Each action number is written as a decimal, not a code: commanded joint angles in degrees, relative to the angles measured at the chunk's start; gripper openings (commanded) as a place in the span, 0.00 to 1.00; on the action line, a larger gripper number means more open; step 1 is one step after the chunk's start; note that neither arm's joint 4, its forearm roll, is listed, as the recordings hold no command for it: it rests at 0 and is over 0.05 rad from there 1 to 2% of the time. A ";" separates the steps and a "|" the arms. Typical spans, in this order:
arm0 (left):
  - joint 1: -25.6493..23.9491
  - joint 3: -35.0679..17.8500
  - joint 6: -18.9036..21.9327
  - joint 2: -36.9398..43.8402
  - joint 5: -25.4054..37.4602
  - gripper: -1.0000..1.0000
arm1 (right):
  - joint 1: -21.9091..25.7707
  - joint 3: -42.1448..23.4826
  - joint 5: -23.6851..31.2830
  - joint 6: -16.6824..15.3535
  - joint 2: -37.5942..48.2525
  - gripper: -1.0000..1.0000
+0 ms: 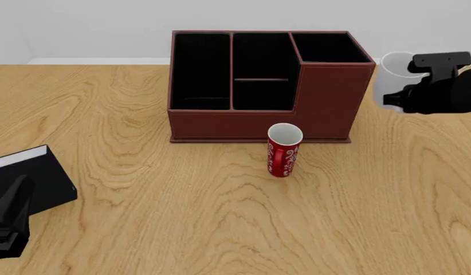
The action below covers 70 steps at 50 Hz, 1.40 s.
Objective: Pick up the white mug and place it to the right of the caddy.
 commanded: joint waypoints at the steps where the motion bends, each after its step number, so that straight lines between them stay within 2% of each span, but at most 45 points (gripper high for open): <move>1: 0.00 0.00 0.00 0.00 0.00 1.00 | 0.65 0.23 -0.71 0.67 0.45 0.00; 70: 0.00 0.00 0.00 0.00 0.00 1.00 | 0.61 2.03 -4.82 1.83 5.41 0.00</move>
